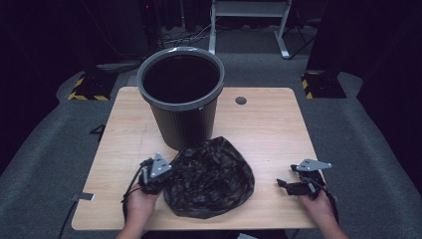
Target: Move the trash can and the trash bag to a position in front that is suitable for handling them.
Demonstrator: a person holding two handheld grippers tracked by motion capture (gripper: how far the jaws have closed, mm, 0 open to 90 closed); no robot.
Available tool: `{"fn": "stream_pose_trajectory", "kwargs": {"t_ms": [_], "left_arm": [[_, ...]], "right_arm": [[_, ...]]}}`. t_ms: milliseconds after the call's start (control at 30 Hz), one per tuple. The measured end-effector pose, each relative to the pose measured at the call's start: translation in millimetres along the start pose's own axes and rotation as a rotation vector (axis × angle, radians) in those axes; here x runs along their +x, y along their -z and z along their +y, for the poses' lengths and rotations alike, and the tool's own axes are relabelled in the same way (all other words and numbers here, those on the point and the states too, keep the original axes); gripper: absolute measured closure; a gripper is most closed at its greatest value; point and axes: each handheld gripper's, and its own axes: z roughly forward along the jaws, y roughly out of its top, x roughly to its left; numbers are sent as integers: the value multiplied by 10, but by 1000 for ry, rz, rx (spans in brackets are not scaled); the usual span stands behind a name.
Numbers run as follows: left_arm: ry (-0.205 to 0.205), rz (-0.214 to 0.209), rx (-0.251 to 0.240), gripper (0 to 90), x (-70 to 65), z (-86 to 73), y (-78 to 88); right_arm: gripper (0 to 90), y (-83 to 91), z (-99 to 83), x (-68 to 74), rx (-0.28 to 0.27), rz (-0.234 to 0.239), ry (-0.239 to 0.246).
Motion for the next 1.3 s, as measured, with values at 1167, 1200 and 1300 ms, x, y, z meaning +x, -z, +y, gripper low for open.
{"fn": "stream_pose_trajectory", "kwargs": {"t_ms": [1167, 1200, 1300], "left_arm": [[272, 196, -124, 319, 1256, -267, 740], [269, 196, -128, 320, 1283, -218, 705], [251, 199, -133, 331, 1360, -67, 592]], "right_arm": [[146, -62, 692, 142, -80, 56, 67], [147, -82, 786, 142, -91, 66, 73], [147, -159, 1081, 120, -114, 86, 88]]}}
